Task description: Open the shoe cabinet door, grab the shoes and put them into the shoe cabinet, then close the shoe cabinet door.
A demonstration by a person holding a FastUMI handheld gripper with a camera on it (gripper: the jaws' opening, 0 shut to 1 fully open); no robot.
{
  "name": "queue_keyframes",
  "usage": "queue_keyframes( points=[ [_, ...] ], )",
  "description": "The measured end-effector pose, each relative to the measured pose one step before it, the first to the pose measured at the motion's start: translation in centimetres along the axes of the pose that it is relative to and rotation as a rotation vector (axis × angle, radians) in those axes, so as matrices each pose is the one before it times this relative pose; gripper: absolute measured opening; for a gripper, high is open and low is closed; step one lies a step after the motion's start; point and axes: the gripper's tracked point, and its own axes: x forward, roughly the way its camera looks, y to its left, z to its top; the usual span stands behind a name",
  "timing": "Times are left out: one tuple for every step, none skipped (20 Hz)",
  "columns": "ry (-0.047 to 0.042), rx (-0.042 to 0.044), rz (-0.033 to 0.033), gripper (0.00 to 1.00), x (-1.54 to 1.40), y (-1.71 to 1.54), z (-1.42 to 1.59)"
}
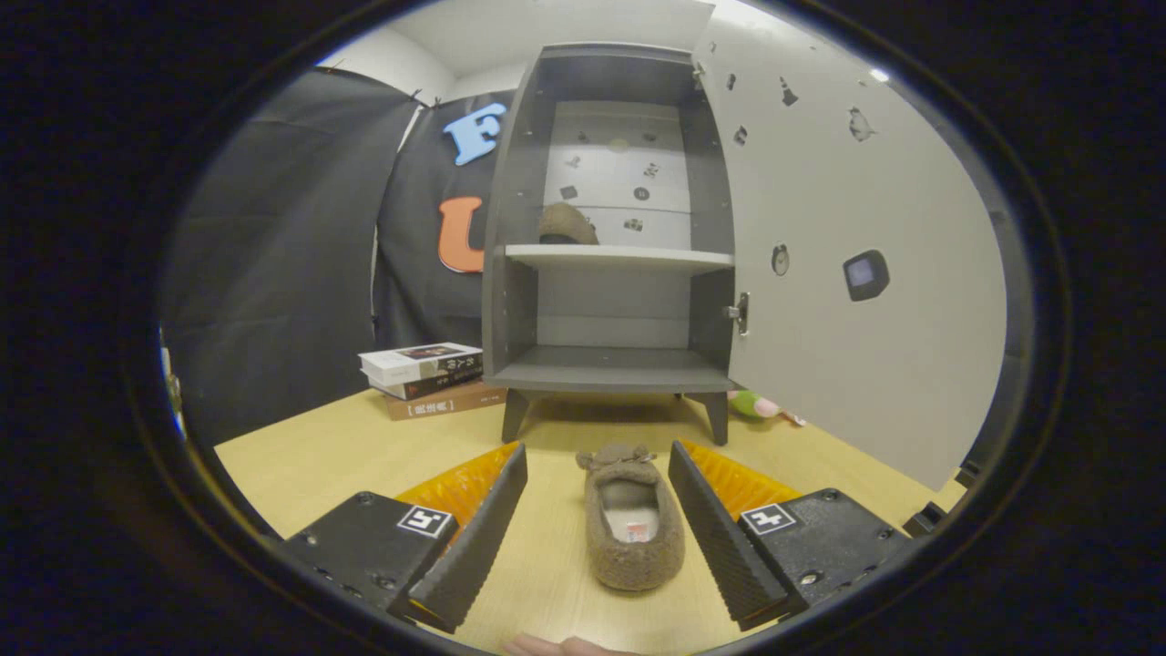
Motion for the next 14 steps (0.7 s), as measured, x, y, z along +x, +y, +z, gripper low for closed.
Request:
queue_keyframes(
  points=[
    [0.00976,-0.00758,0.00046,1.00,0.150,-0.148,-0.203],
    [0.01115,0.00205,-0.01078,1.00,0.135,-0.325,-0.198],
    [0.01964,0.00887,0.00107,1.00,0.196,0.140,-0.536],
    [0.02475,0.01132,-0.00282,1.00,0.093,0.084,-0.527],
    [0.02645,0.00767,-0.00147,1.00,-0.129,0.042,-0.507],
    [0.02650,0.00728,0.00656,0.99,-0.048,0.078,-0.484],
    [0.03263,0.00452,-0.00172,0.98,-0.022,-0.050,-0.611],
    [0.03840,0.00152,-0.00692,0.95,-0.168,-0.235,-0.692],
    [0.03698,0.00768,0.00748,0.94,-0.292,0.118,-0.620],
    [0.00960,0.00111,0.01420,0.93,-0.430,0.438,-0.002],
    [0.00071,-0.00821,-0.00105,0.92,0.394,-0.226,0.018],
    [0.00366,-0.00880,-0.01702,0.89,0.334,-0.514,-0.154],
    [0.00824,0.00749,-0.00848,0.87,0.061,-0.081,-0.145],
    [0.02444,0.00573,0.00907,0.80,-0.178,0.457,-0.412]
  ],
)
